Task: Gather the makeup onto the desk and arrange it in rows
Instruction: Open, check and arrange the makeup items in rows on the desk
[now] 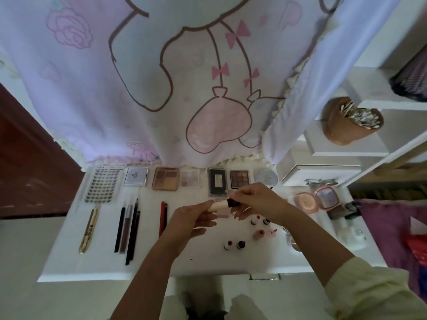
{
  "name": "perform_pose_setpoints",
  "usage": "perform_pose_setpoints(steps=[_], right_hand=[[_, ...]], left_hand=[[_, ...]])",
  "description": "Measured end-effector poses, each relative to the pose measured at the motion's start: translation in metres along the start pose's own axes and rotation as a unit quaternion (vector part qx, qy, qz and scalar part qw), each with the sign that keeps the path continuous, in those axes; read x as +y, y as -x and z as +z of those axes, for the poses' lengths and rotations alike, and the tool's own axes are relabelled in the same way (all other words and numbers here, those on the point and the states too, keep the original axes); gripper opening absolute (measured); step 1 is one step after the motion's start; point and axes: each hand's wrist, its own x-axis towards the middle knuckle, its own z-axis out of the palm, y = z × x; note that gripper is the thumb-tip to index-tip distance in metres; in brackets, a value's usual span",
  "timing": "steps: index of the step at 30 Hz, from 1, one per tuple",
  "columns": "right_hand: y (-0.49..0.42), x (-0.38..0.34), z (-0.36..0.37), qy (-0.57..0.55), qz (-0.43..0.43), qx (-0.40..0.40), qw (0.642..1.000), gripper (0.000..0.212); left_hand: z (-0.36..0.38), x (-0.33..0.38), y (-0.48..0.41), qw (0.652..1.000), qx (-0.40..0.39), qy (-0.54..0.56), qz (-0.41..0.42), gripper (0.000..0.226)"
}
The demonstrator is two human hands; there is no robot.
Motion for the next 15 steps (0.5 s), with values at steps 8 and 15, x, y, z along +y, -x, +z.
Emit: perform_pose_setpoints(steps=[8,15], right_hand=[[0.0019,0.0024,-0.0018,-0.032,-0.049,0.044,0.997,0.025],[0.0,0.0005,-0.0006,0.054,-0.046,0.079,0.994,0.044]], left_hand=[[-0.0055,0.0033,0.0033,0.997,-0.058,-0.015,0.053,0.023],[0.0043,0.0071,-0.0009,0.989,-0.047,-0.075,0.115,0.015]])
